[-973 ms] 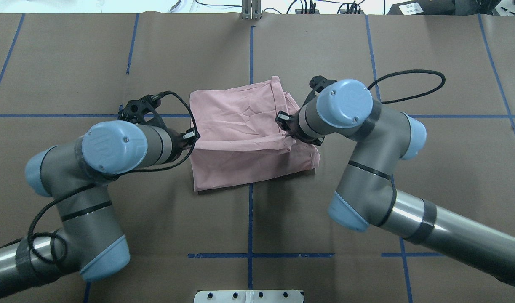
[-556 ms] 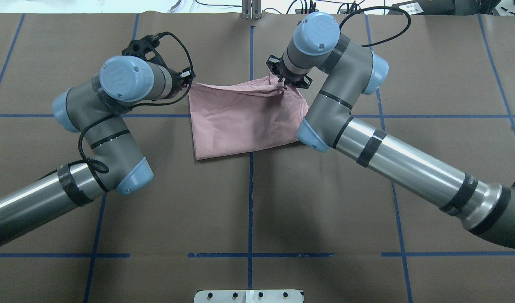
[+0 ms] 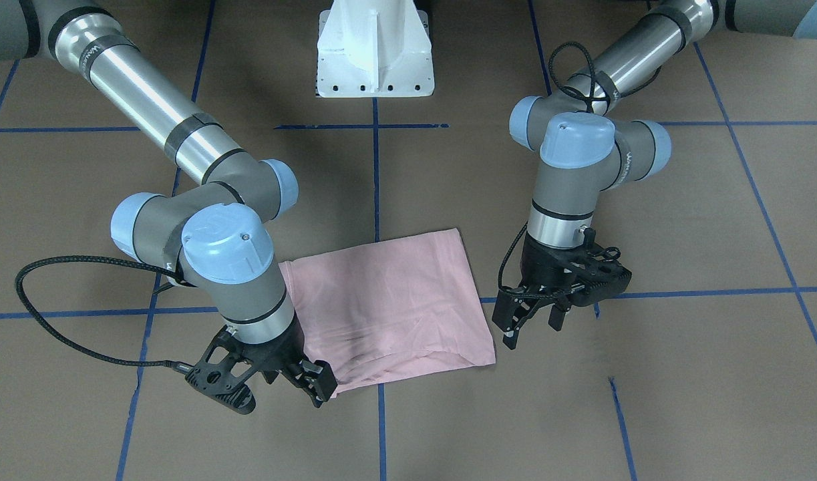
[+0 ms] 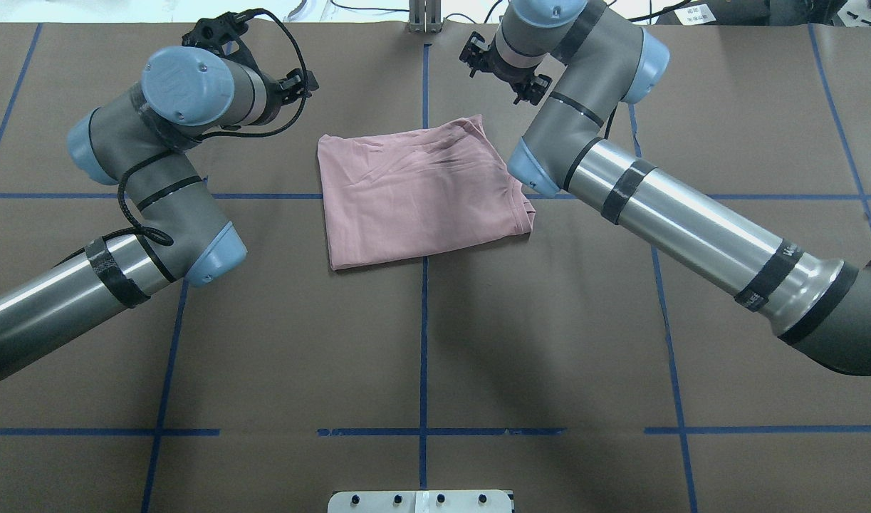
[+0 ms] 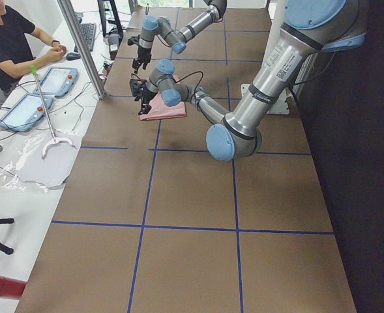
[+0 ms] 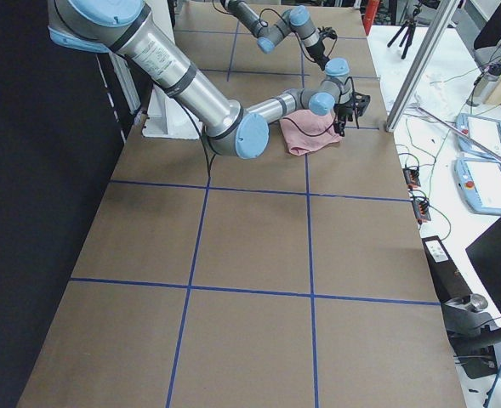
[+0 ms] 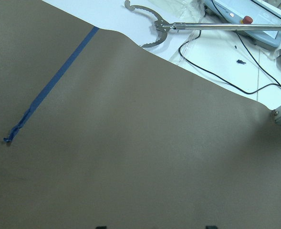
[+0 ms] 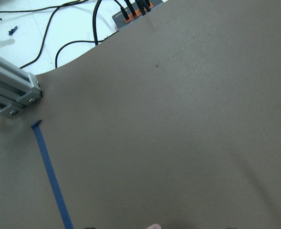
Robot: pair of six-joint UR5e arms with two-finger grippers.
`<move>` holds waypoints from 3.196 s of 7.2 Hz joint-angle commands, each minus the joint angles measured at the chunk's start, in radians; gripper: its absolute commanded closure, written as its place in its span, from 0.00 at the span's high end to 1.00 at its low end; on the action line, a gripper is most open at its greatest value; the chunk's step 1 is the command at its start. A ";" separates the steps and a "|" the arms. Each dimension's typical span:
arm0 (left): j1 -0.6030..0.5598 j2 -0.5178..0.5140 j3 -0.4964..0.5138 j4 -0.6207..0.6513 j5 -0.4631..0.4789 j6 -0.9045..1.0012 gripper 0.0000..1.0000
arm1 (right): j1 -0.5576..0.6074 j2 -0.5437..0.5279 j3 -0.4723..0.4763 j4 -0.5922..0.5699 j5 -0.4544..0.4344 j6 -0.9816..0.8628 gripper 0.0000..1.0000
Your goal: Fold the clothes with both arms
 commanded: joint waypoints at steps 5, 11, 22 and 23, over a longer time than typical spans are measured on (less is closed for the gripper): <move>-0.363 0.282 -0.242 0.054 -0.441 0.629 1.00 | 0.417 -0.325 0.266 -0.412 0.270 -1.017 1.00; -0.704 0.598 -0.512 0.444 -0.653 1.487 1.00 | 0.755 -0.805 0.706 -0.832 0.472 -1.722 1.00; -0.731 0.759 -0.264 0.447 -0.695 1.588 1.00 | 0.749 -0.978 0.641 -0.635 0.468 -1.688 1.00; -0.732 0.759 -0.264 0.448 -0.695 1.588 1.00 | 0.749 -0.978 0.618 -0.620 0.468 -1.688 1.00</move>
